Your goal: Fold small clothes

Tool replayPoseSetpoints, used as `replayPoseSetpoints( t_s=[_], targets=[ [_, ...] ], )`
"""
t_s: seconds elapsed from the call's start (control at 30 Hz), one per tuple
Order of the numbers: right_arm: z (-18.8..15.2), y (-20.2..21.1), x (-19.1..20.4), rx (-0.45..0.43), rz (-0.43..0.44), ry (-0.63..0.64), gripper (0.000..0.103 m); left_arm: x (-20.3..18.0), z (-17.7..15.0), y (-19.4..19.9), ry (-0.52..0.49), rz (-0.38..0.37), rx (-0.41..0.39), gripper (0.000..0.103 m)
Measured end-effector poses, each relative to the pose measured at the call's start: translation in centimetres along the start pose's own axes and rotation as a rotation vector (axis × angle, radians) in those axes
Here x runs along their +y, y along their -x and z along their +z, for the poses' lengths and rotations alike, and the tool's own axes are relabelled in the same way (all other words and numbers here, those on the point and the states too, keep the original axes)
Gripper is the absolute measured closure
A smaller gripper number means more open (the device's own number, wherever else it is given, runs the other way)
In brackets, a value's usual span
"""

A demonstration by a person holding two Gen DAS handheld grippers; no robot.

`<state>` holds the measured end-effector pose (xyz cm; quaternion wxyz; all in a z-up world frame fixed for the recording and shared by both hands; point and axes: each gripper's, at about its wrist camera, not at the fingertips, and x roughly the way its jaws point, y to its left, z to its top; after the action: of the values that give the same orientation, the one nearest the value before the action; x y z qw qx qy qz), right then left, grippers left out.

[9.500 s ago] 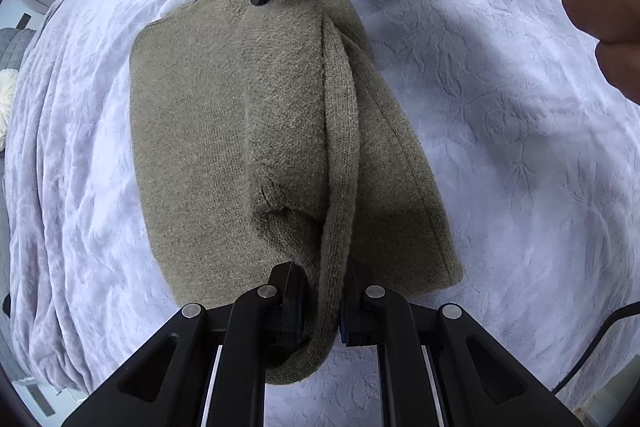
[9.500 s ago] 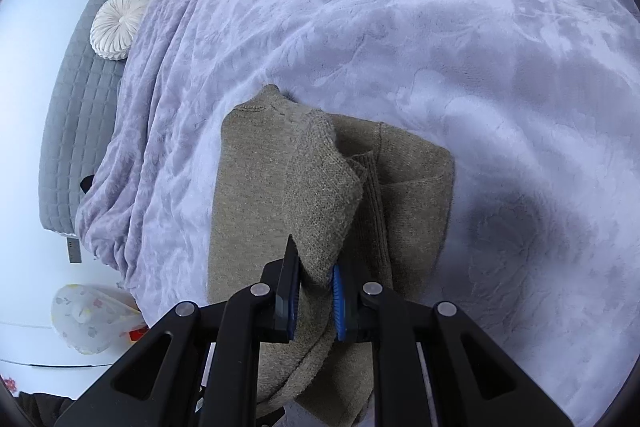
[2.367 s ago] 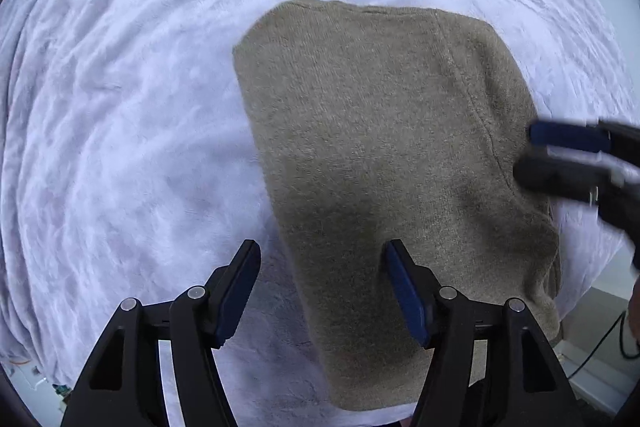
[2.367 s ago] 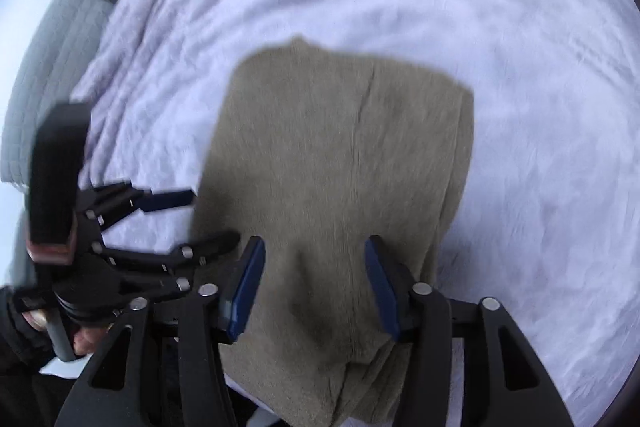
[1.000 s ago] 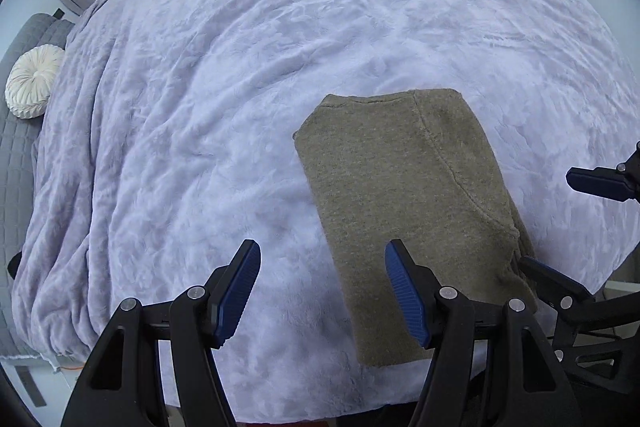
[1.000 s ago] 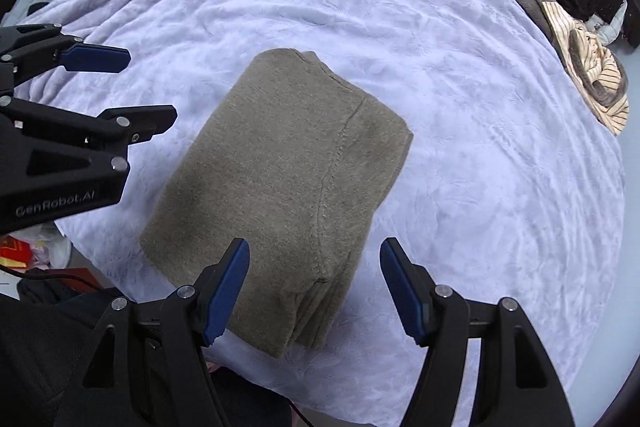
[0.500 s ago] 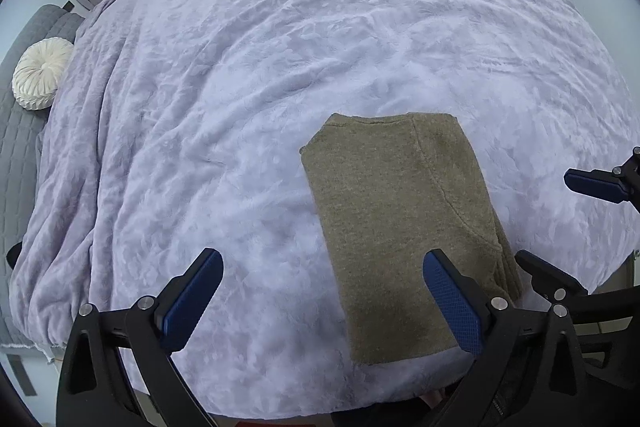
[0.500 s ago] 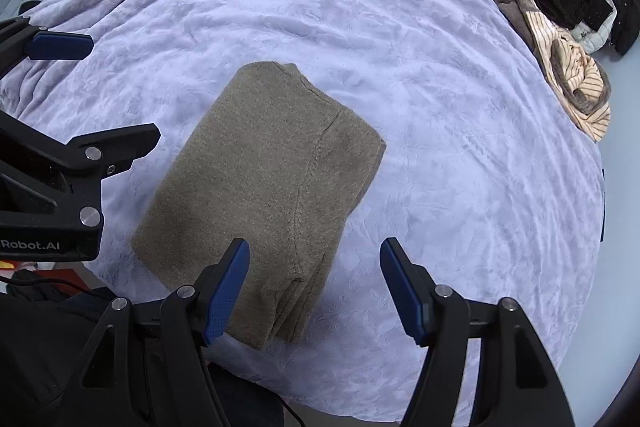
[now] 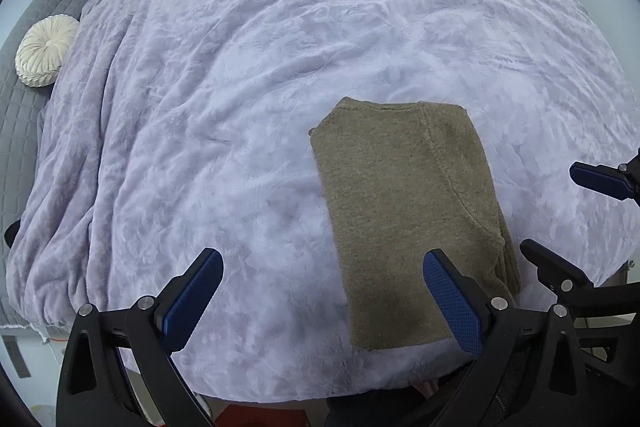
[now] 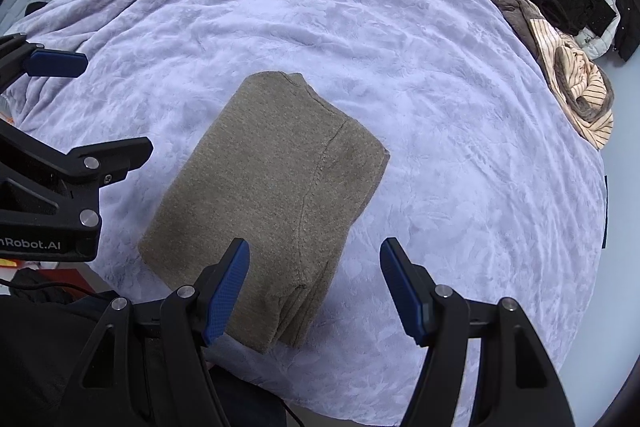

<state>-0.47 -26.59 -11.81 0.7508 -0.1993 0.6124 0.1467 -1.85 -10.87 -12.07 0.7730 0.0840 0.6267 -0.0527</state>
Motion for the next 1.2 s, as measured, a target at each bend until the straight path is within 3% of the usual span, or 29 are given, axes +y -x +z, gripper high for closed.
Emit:
replayPoseSetpoints(
  t_s=[1.2],
  targets=[
    [0.45,0.56,-0.28,-0.015,-0.005,0.006,0.032,-0.31,0.62,1.16,-0.004,-0.023,-0.033,0.002]
  ],
)
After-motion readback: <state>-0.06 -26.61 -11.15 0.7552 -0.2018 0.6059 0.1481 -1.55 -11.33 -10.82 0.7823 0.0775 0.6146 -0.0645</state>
